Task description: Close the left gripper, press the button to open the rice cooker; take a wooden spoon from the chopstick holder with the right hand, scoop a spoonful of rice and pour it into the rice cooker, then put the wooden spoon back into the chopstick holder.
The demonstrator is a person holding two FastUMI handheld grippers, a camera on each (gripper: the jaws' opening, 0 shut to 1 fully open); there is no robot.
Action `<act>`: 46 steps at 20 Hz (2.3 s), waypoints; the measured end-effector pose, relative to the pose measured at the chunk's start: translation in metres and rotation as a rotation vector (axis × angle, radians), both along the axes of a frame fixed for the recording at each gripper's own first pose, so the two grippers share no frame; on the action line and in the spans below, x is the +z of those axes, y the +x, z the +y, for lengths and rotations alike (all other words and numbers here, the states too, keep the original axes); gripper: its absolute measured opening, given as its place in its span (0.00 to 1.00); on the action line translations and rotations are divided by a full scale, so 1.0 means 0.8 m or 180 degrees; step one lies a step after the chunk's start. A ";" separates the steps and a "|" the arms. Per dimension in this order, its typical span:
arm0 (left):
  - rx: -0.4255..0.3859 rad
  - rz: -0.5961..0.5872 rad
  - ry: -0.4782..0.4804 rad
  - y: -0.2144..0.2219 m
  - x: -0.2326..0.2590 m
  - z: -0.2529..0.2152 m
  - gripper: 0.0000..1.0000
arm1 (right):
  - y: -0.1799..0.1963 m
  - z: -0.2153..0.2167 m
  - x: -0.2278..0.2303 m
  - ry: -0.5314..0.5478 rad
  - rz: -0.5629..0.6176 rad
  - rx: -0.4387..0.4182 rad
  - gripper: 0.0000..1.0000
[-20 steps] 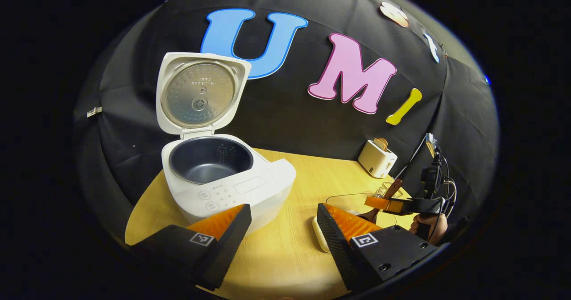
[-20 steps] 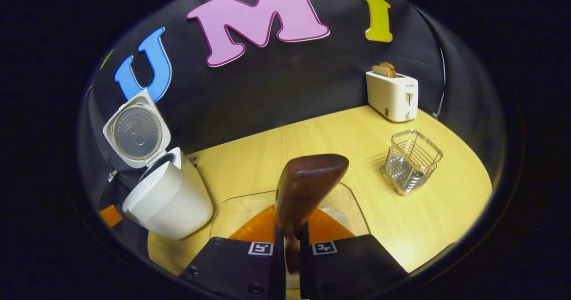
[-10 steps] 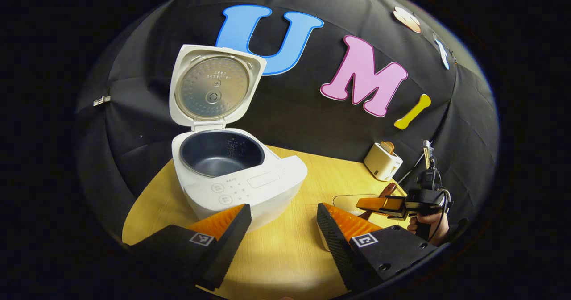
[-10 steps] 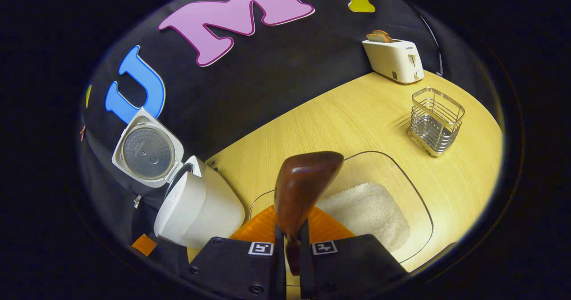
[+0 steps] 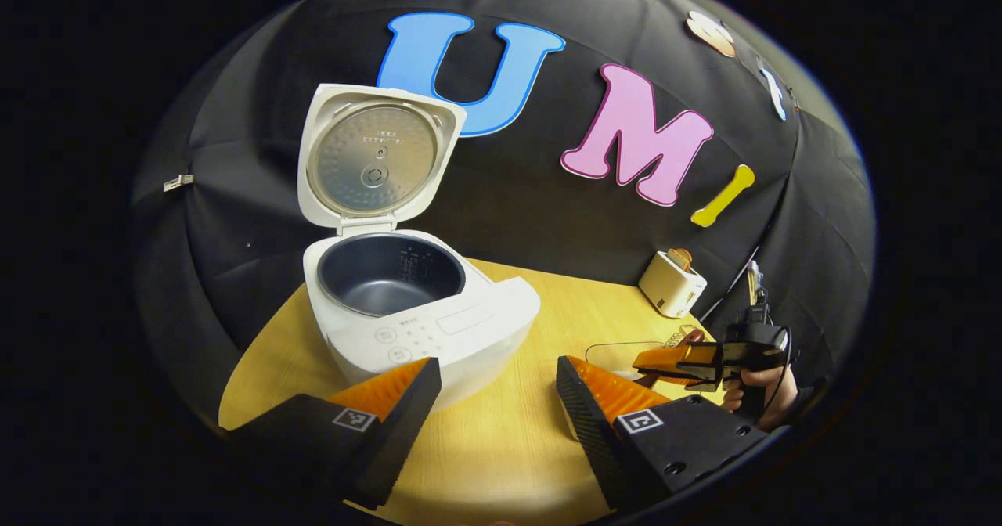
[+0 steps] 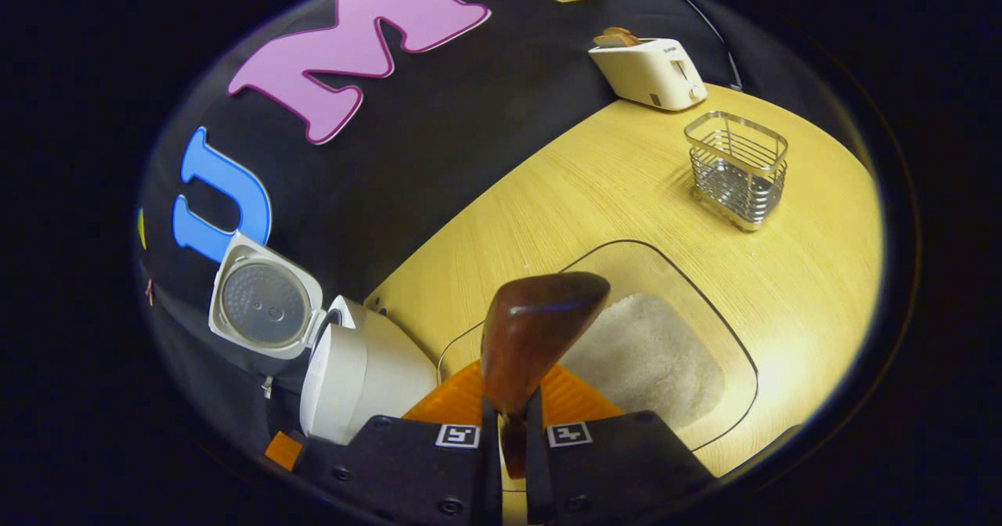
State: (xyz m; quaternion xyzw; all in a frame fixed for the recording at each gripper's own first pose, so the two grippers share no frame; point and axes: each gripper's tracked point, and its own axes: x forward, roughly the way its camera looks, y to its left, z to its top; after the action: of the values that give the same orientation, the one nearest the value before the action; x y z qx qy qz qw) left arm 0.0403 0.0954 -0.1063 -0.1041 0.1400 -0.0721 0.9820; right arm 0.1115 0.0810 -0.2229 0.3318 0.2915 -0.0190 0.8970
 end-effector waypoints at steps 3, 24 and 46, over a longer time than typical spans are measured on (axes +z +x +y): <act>0.0015 -0.0008 0.0007 -0.003 0.002 0.005 0.96 | -0.002 -0.014 0.005 0.0227 0.0008 -0.0168 0.17; 0.0188 0.0039 -0.0055 -0.027 -0.006 0.028 0.96 | 0.056 0.049 0.221 0.0666 -0.0679 0.0062 0.16; 0.1146 0.0233 -0.0283 -0.102 -0.042 0.161 0.96 | 0.188 0.301 0.257 0.0554 -0.0820 0.0939 0.16</act>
State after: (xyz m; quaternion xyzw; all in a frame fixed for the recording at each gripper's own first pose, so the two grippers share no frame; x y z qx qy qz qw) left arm -0.0414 0.2241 -0.1397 -0.1734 0.1513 0.1026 0.9677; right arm 0.2615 0.3218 -0.0170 0.3615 0.2204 0.1803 0.8878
